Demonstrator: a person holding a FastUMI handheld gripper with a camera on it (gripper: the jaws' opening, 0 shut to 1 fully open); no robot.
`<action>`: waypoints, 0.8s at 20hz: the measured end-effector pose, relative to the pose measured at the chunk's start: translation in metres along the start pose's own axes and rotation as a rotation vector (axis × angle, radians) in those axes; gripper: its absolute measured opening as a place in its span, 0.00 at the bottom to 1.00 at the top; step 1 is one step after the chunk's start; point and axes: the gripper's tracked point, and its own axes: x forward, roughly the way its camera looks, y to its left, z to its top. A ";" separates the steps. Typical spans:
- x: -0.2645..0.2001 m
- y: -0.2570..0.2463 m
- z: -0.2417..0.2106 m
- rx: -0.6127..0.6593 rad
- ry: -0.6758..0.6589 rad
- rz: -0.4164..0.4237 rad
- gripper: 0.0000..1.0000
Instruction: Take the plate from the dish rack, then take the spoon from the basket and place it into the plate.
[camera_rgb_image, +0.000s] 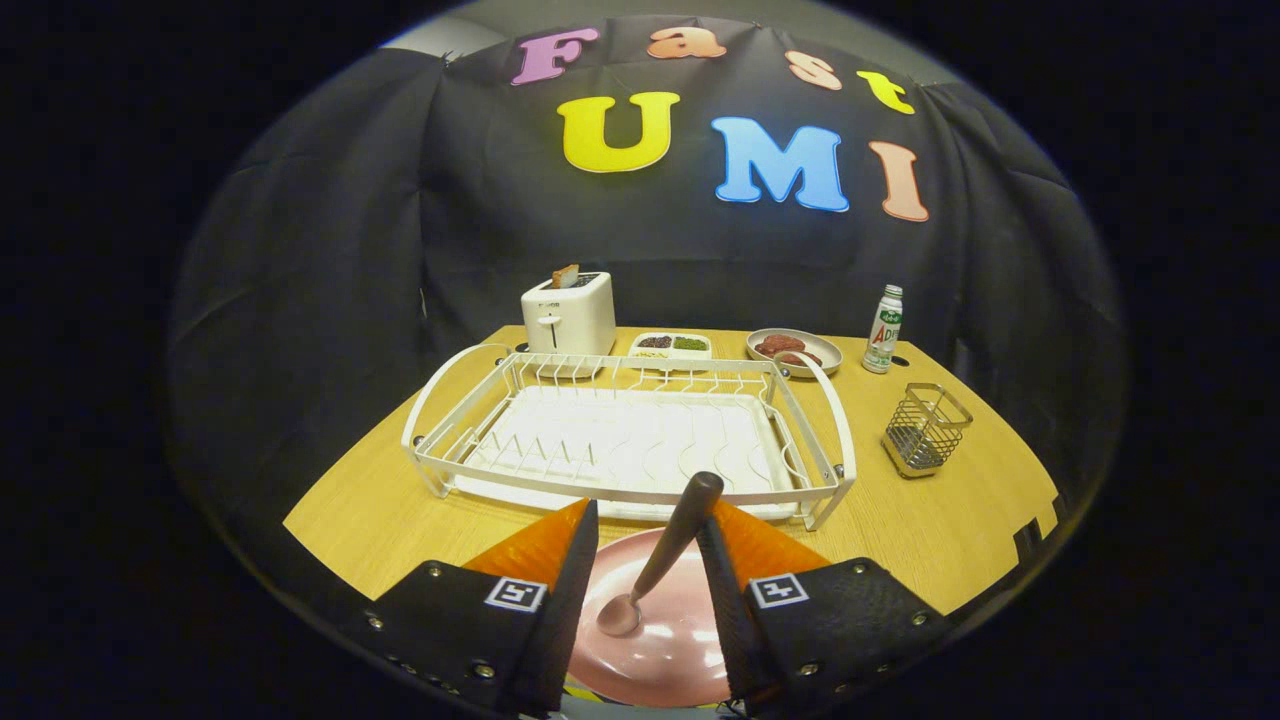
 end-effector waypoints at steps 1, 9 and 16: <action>-0.001 -0.005 0.002 0.006 -0.001 -0.014 0.59; -0.005 -0.015 0.013 -0.005 -0.015 -0.028 0.63; -0.016 -0.029 0.042 -0.002 -0.062 -0.025 0.62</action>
